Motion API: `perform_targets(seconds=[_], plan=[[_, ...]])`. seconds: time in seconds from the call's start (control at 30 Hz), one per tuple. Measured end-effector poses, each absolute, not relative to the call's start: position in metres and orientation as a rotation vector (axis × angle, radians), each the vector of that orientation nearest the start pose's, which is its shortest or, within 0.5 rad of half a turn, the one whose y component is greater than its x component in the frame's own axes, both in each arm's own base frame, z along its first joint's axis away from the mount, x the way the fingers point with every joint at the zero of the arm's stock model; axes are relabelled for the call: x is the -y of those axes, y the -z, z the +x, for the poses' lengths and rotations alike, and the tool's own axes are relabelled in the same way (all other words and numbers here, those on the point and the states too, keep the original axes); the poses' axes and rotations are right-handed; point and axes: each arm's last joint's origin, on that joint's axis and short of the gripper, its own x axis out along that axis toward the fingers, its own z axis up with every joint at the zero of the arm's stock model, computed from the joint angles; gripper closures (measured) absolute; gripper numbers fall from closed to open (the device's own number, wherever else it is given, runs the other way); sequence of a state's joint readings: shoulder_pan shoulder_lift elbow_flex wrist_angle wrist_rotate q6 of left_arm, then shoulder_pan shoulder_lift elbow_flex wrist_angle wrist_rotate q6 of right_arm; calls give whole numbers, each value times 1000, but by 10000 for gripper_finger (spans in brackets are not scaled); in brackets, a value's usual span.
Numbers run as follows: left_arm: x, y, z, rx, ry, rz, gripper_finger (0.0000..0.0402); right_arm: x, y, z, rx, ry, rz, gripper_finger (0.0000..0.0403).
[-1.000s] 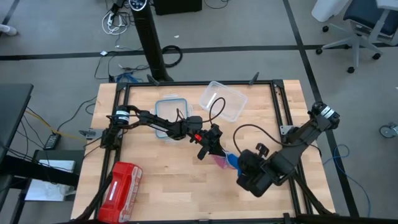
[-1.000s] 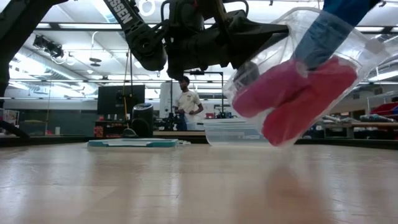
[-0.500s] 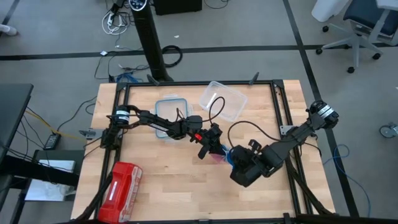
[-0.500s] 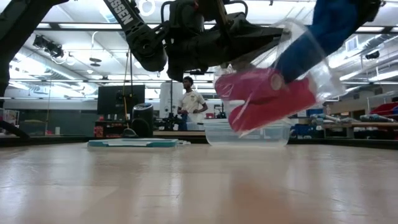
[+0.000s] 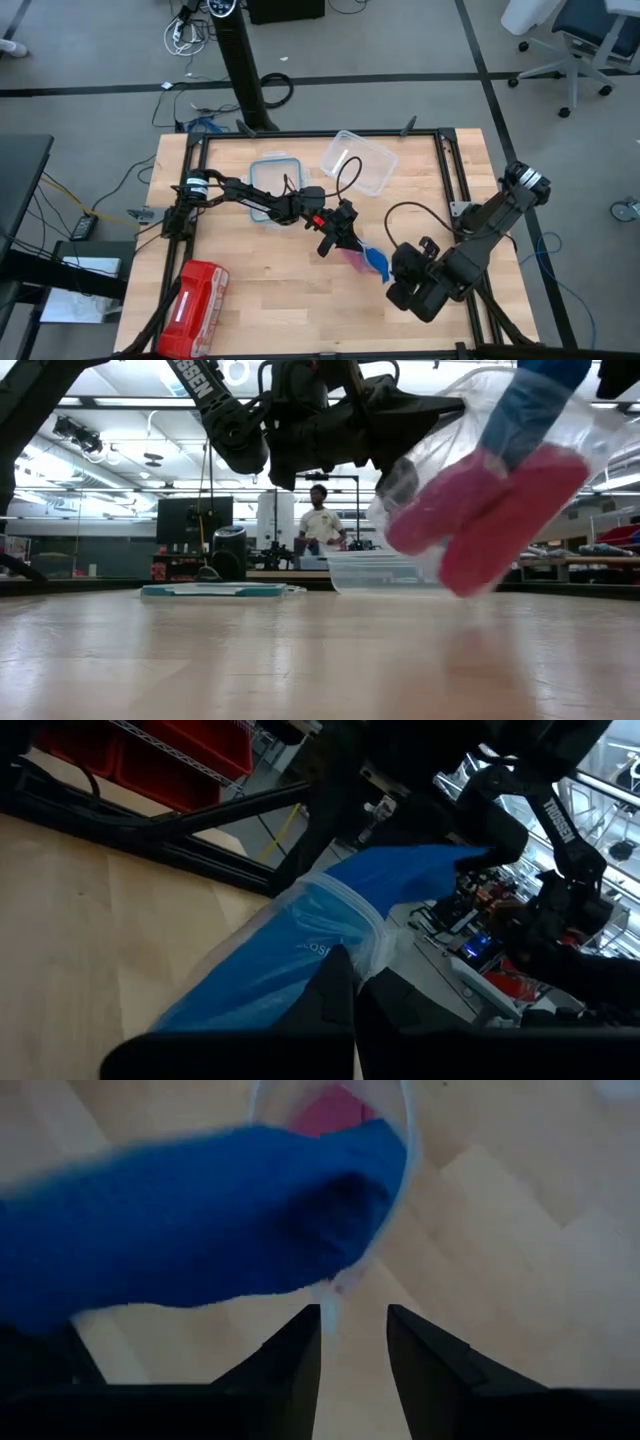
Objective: Roll bandage
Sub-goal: Put the blue bandage into the transparent zip bag
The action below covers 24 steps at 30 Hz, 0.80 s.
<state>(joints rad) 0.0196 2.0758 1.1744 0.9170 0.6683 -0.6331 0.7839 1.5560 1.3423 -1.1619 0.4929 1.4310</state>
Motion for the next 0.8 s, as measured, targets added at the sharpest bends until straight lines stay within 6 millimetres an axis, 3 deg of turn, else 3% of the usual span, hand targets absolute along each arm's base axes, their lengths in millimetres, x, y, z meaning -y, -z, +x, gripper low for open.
perform_targets(seconds=[0.17, 0.6, 0.8], plan=[[9, -181, 438, -190, 628, -605, 401, -192, -283, 216, -902, 550, 458, 287], [10, -182, 438, -186, 633, -609, 401, -182, -279, 223, -952, 582, 419, 287], [10, -182, 437, -188, 636, -609, 401, -189, -279, 215, -967, 568, 426, 254]])
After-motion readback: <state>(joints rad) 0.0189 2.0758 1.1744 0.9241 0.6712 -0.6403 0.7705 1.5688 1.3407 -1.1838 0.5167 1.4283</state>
